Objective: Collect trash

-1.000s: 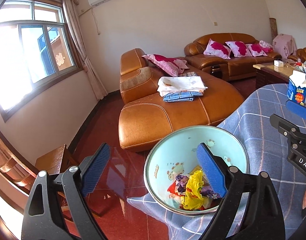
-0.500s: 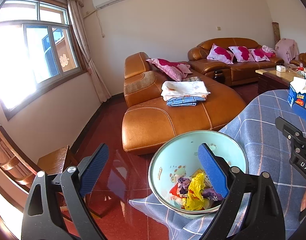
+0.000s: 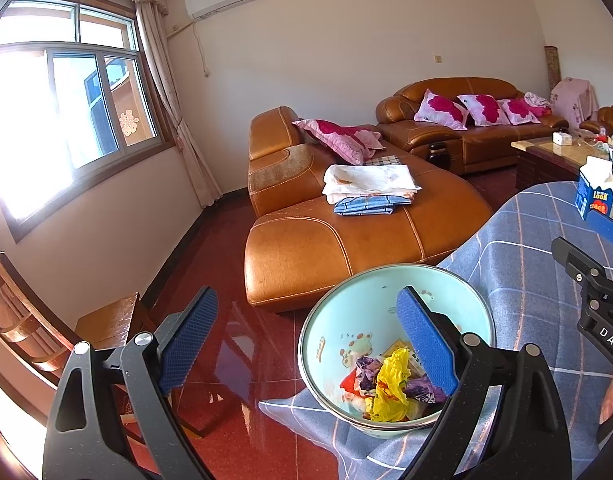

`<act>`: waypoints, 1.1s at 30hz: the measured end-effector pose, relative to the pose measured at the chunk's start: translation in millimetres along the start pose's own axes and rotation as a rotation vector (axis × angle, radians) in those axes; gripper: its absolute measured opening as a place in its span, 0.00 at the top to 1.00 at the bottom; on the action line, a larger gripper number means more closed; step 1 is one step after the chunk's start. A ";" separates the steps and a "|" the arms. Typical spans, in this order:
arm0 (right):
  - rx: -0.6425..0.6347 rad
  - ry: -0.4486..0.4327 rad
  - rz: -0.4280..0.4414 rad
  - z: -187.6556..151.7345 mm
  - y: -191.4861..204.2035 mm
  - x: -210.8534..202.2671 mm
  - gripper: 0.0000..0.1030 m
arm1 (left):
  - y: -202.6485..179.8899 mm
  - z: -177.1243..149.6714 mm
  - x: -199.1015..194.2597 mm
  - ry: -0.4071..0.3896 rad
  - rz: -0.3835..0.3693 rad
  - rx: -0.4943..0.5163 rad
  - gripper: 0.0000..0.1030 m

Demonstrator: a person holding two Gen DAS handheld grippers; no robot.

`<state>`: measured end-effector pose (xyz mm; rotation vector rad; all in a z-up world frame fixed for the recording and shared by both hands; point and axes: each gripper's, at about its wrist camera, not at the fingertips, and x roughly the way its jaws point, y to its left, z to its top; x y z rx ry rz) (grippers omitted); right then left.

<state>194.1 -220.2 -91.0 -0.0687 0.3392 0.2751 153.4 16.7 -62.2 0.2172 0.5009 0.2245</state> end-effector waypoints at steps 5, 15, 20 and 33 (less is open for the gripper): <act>0.000 -0.001 0.000 -0.1 -0.4 -0.4 0.39 | 0.1 0.5 -1.3 -0.004 0.000 0.003 0.13; 0.004 -0.007 -0.003 -0.5 -0.6 -2.0 0.36 | 0.4 -0.8 -3.1 -0.004 0.005 0.009 0.13; 0.006 -0.010 -0.004 -0.3 -1.9 -2.5 0.35 | -0.1 -1.8 -2.2 0.000 0.003 0.009 0.12; 0.003 -0.014 -0.013 0.8 -3.8 -2.7 0.30 | -2.4 -1.2 -3.1 -0.001 -0.008 0.012 0.06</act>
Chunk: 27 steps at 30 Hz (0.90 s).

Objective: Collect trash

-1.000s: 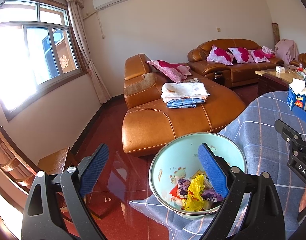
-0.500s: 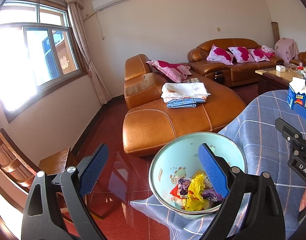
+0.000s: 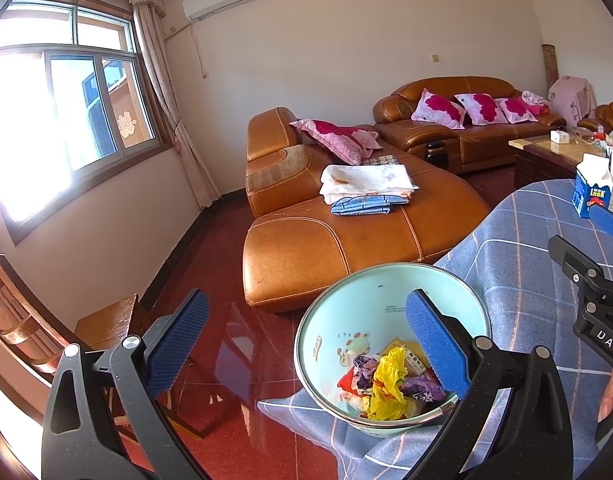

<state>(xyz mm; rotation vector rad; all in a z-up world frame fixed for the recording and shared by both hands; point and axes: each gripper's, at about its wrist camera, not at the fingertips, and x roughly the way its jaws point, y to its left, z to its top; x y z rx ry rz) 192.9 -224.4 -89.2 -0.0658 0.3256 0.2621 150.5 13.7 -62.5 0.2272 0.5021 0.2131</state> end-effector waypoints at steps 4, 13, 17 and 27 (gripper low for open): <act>0.000 -0.001 -0.001 0.2 0.0 0.4 0.29 | -1.7 0.0 -0.1 -0.002 -0.003 0.006 0.06; 0.002 0.001 -0.003 -0.3 -1.6 0.7 0.27 | -1.7 -0.3 0.9 0.011 -0.029 -0.001 0.06; 0.003 0.001 -0.005 -0.8 -2.0 0.7 0.26 | -4.0 -2.2 0.5 0.009 -0.019 0.020 0.06; 0.083 0.117 -0.072 1.5 -47.2 -2.7 0.16 | 4.9 1.2 -3.4 0.015 -0.035 0.004 0.06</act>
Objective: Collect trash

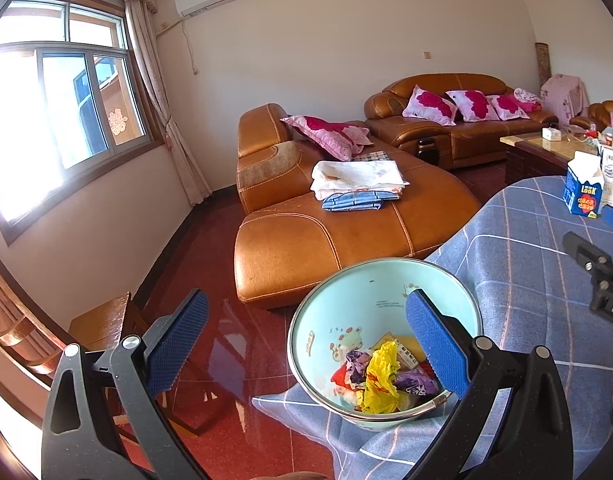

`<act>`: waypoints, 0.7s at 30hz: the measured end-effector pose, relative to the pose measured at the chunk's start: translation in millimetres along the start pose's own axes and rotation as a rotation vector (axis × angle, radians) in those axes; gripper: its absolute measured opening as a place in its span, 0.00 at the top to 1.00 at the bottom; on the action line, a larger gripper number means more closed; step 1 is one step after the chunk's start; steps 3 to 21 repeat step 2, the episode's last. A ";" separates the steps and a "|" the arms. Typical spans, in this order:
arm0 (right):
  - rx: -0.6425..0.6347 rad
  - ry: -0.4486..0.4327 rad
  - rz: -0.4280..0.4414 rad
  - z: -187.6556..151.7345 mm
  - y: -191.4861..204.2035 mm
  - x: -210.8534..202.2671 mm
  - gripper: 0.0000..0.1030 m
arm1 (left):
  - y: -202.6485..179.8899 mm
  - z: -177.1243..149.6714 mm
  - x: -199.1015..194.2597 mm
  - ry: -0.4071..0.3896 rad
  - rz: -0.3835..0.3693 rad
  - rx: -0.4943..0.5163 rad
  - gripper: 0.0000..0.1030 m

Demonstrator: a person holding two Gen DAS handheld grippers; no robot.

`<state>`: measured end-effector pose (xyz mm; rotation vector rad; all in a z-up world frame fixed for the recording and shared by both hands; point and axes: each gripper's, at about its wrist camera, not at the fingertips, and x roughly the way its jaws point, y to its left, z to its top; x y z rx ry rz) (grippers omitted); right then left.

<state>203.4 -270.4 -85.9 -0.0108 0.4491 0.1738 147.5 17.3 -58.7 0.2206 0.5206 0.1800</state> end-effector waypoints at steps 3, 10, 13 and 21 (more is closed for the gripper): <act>0.018 0.027 -0.066 1.5 -24.8 -4.5 0.15 | 2.8 0.1 -0.2 0.002 -0.006 -0.007 0.06; 0.018 0.027 -0.066 1.5 -24.8 -4.5 0.15 | 2.8 0.1 -0.2 0.002 -0.006 -0.007 0.06; 0.018 0.027 -0.066 1.5 -24.8 -4.5 0.15 | 2.8 0.1 -0.2 0.002 -0.006 -0.007 0.06; 0.018 0.027 -0.066 1.5 -24.8 -4.5 0.15 | 2.8 0.1 -0.2 0.002 -0.006 -0.007 0.06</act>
